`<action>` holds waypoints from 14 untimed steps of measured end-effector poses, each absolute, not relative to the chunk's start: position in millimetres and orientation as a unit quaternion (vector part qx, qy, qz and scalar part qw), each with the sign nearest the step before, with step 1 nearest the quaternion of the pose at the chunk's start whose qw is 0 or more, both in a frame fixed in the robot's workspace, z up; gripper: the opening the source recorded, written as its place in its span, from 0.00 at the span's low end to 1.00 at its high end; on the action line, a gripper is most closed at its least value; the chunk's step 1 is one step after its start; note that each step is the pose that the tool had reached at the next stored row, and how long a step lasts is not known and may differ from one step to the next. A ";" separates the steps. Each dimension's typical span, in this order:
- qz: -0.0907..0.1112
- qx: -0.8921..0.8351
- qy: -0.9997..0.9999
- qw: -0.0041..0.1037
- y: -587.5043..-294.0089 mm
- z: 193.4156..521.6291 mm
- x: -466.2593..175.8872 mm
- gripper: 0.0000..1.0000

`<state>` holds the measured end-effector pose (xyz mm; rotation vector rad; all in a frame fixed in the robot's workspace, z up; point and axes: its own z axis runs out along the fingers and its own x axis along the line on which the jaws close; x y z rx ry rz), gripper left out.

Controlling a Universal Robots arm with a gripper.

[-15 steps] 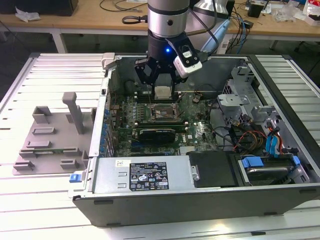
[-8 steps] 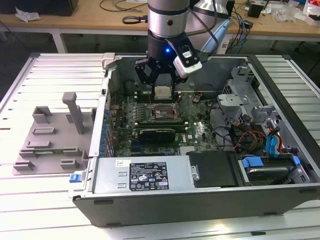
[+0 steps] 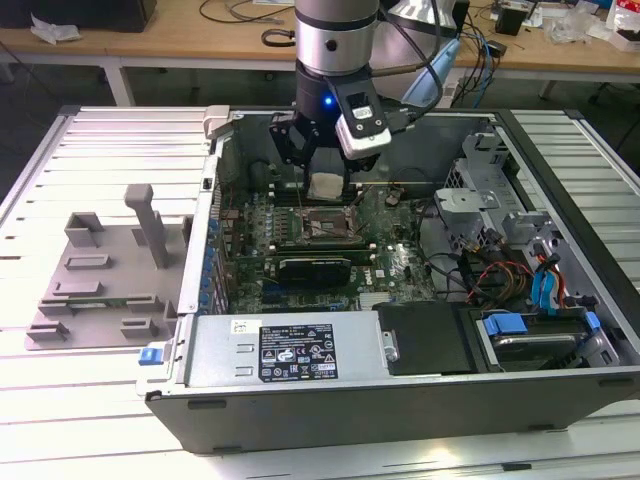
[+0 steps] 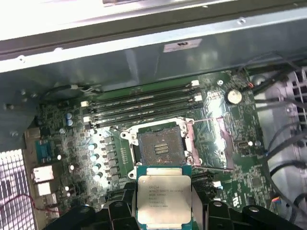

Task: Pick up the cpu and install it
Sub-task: 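Place the cpu into insertion slot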

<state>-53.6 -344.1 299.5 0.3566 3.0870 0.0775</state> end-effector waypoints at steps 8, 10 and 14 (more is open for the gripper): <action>0.023 0.239 0.971 0.019 -344.1 298.5 -53.6 0.54; 0.022 0.272 0.962 0.020 -344.1 298.0 -53.6 0.54; 0.021 0.322 0.946 0.021 -344.1 297.5 -53.6 0.54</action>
